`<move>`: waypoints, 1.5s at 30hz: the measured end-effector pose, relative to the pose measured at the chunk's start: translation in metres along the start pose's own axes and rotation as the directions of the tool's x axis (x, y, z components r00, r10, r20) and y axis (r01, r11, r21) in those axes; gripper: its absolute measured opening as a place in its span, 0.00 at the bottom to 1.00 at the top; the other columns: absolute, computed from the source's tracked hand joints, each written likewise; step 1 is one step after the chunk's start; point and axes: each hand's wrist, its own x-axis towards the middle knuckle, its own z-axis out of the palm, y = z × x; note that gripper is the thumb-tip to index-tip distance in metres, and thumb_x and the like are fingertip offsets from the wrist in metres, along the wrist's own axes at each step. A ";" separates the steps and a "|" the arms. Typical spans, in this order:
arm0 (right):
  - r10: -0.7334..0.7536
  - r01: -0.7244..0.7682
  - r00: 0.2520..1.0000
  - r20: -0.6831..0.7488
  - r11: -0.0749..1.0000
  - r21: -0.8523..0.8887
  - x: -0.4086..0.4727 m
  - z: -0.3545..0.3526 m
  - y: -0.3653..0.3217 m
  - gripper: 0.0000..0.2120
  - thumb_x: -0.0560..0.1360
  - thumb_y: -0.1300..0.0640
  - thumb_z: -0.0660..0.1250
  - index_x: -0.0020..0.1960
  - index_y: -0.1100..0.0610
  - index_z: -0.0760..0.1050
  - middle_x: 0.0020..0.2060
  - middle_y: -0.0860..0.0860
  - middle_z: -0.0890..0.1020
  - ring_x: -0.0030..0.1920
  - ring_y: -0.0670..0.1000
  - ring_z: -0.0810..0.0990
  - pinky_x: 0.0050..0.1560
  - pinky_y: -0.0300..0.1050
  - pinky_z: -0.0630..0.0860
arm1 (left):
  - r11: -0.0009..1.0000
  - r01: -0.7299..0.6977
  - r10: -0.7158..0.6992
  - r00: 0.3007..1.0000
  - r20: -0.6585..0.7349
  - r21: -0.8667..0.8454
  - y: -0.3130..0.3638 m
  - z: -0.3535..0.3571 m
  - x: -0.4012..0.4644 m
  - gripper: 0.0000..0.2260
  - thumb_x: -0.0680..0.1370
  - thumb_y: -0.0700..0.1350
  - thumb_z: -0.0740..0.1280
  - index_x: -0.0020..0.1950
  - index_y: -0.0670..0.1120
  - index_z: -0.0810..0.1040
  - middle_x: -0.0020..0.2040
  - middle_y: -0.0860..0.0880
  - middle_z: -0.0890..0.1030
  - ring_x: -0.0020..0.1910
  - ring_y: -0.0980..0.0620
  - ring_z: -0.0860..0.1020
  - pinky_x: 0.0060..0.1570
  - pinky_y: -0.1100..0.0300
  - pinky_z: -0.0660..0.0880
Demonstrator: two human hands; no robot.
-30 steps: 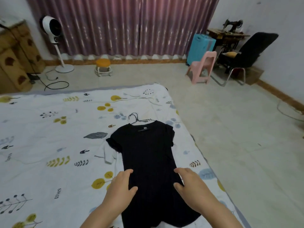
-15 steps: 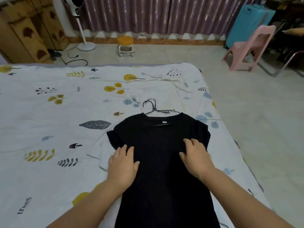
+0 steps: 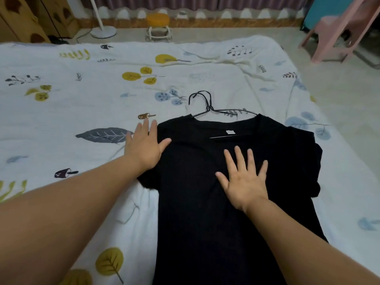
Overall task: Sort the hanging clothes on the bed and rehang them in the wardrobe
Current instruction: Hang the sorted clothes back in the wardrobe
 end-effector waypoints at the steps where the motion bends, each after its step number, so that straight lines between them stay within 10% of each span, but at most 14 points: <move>1: -0.001 0.001 1.000 0.001 1.000 -0.001 0.001 0.000 0.001 0.31 0.78 0.37 0.39 0.75 0.46 0.32 0.75 0.49 0.35 0.74 0.57 0.32 0.70 0.64 0.34 | 1.000 -0.003 0.003 1.000 -0.001 -0.030 0.001 0.001 0.006 0.31 0.79 0.61 0.48 0.76 0.43 0.50 0.76 0.42 0.56 0.74 0.42 0.55 0.70 0.43 0.57; 8: 0.004 -0.004 0.999 0.032 1.000 -0.006 -0.001 -0.002 0.002 0.30 0.79 0.38 0.40 0.75 0.47 0.34 0.76 0.49 0.37 0.75 0.56 0.33 0.71 0.63 0.35 | 0.957 0.064 -0.055 0.998 0.040 -0.282 0.015 -0.005 0.006 0.23 0.73 0.58 0.67 0.56 0.41 0.71 0.54 0.43 0.77 0.54 0.41 0.75 0.50 0.51 0.72; 19: -0.094 0.095 0.995 -0.011 0.985 0.143 -0.101 -0.045 -0.004 0.20 0.80 0.53 0.54 0.71 0.53 0.60 0.70 0.50 0.62 0.67 0.53 0.64 0.64 0.44 0.67 | 0.977 -0.112 0.088 0.987 -0.132 -0.184 0.015 -0.065 -0.106 0.17 0.78 0.57 0.59 0.34 0.48 0.65 0.31 0.53 0.70 0.37 0.48 0.72 0.34 0.56 0.63; 28: 0.166 0.131 0.792 -0.587 0.894 0.428 -0.169 -0.236 0.009 0.26 0.73 0.64 0.64 0.71 0.62 0.63 0.69 0.61 0.64 0.69 0.60 0.63 0.68 0.54 0.60 | 0.944 -0.130 0.025 0.944 -0.328 -0.303 -0.009 -0.212 -0.205 0.21 0.71 0.60 0.58 0.38 0.43 0.76 0.31 0.47 0.78 0.34 0.48 0.77 0.34 0.55 0.70; 33: -0.034 0.233 0.753 -0.657 0.948 0.217 -0.217 -0.350 -0.001 0.32 0.72 0.53 0.70 0.72 0.56 0.62 0.70 0.54 0.67 0.71 0.56 0.62 0.72 0.60 0.50 | 0.934 -0.205 0.054 0.891 -0.451 -0.292 -0.026 -0.309 -0.281 0.23 0.62 0.65 0.51 0.29 0.46 0.69 0.23 0.51 0.69 0.26 0.55 0.71 0.27 0.61 0.60; 39: -0.241 0.435 0.799 -0.550 0.864 0.253 -0.291 -0.452 -0.028 0.14 0.72 0.50 0.71 0.56 0.52 0.78 0.45 0.52 0.83 0.50 0.56 0.79 0.49 0.47 0.72 | 0.937 -0.269 0.079 0.786 -0.613 -0.225 -0.061 -0.406 -0.378 0.17 0.64 0.63 0.55 0.27 0.50 0.69 0.20 0.57 0.65 0.23 0.61 0.67 0.26 0.65 0.57; 45: -0.535 0.610 0.792 -0.295 0.670 0.423 -0.376 -0.492 -0.081 0.17 0.74 0.48 0.66 0.31 0.56 0.73 0.20 0.46 0.67 0.22 0.43 0.64 0.25 0.36 0.58 | 0.984 -0.149 0.046 0.741 -0.670 -0.097 -0.115 -0.461 -0.497 0.18 0.66 0.62 0.55 0.27 0.48 0.68 0.20 0.55 0.63 0.22 0.56 0.64 0.26 0.65 0.54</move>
